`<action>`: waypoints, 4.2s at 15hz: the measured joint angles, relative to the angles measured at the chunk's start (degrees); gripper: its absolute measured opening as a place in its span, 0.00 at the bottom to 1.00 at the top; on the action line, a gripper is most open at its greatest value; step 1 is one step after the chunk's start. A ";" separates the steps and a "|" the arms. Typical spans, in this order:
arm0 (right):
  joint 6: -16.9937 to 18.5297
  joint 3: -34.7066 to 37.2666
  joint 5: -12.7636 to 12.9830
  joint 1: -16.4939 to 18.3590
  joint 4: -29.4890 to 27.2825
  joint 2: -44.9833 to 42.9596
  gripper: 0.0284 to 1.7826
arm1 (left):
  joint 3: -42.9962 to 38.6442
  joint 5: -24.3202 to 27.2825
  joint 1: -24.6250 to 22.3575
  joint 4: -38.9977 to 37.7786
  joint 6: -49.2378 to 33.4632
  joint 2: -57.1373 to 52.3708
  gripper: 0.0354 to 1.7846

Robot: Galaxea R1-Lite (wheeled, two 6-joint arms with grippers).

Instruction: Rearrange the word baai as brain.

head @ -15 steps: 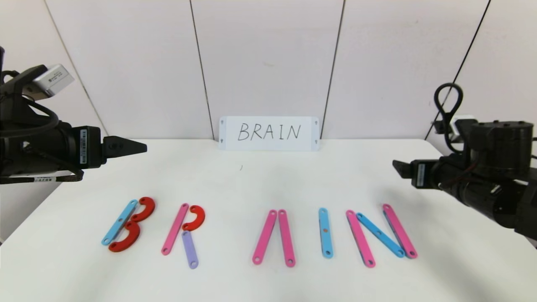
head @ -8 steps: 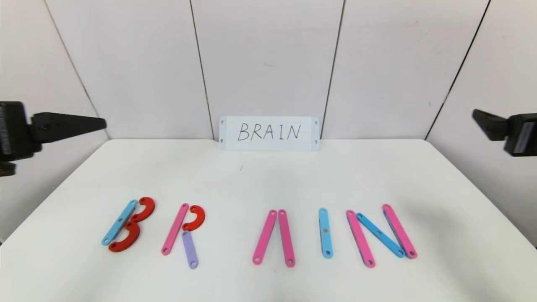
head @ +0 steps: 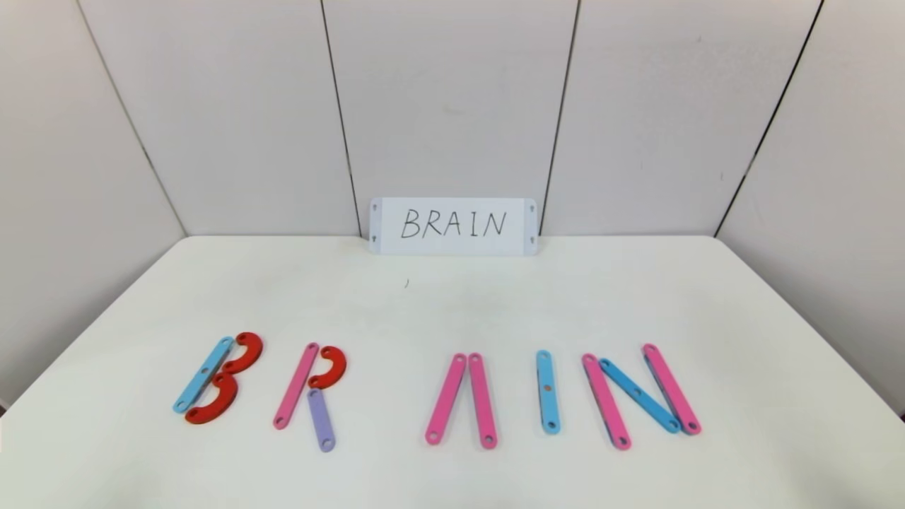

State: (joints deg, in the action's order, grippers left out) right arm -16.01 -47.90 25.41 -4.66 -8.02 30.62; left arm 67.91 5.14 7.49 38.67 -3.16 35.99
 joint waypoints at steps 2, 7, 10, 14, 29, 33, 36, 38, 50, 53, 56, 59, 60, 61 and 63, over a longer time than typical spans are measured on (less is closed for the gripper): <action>-1.52 -0.45 -0.11 1.38 -4.66 -6.90 0.98 | 0.28 0.04 -0.40 4.22 0.38 -5.45 0.98; -4.19 -1.29 -0.07 4.24 -14.58 -22.31 0.98 | 1.21 1.33 -3.17 13.45 0.93 -17.44 0.98; -7.50 -3.36 0.59 4.52 -14.60 -28.10 0.98 | 1.74 6.42 -5.84 13.78 1.54 -23.17 0.98; -6.38 -6.49 0.20 4.56 -14.06 -30.49 0.98 | 0.68 11.58 -7.62 14.12 1.76 -29.99 0.98; 6.83 43.79 -15.04 4.52 32.35 -30.73 0.98 | -52.02 0.34 -7.56 -36.78 7.51 -35.89 0.98; 11.19 47.63 -17.36 4.52 29.14 -30.73 0.98 | -60.59 -0.72 -7.56 -46.26 8.41 -35.88 0.98; 11.28 47.87 -17.70 4.50 23.09 -30.73 0.98 | -64.67 -0.68 -7.56 -49.52 8.89 -35.89 0.98; 11.47 47.90 -18.16 4.50 18.85 -30.73 0.98 | -66.90 -0.72 -7.56 -51.15 9.05 -35.88 0.98; 13.36 47.90 -25.05 4.56 7.86 -30.62 0.98 | -67.91 -0.52 -7.56 -48.88 8.23 -35.89 0.98; 13.48 47.90 -24.83 4.56 7.89 -30.62 0.98 | -67.91 -0.79 -7.56 -43.62 7.75 -35.89 0.98; 13.45 47.90 -24.86 4.56 7.91 -30.62 0.98 | -67.73 -3.02 -7.56 -38.05 8.28 -35.89 0.98; 13.53 47.90 -24.72 4.55 7.91 -30.62 0.98 | -67.78 -3.57 -7.56 -38.83 8.03 -35.89 0.98; 13.75 47.90 -24.66 4.52 7.91 -30.62 0.98 | -67.84 -3.57 -7.56 -38.88 7.59 -35.89 0.98; 14.06 47.90 -24.59 4.52 7.92 -30.62 0.98 | -67.89 -3.58 -7.56 -38.88 6.60 -35.89 0.98; 14.38 47.90 -24.53 4.52 7.92 -30.62 0.98 | -67.91 -3.78 -7.56 -38.94 4.69 -35.89 0.98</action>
State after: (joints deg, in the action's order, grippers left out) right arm -1.62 0.00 0.88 -0.13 -0.10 0.00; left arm 0.00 1.37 -0.07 -0.27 1.54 0.10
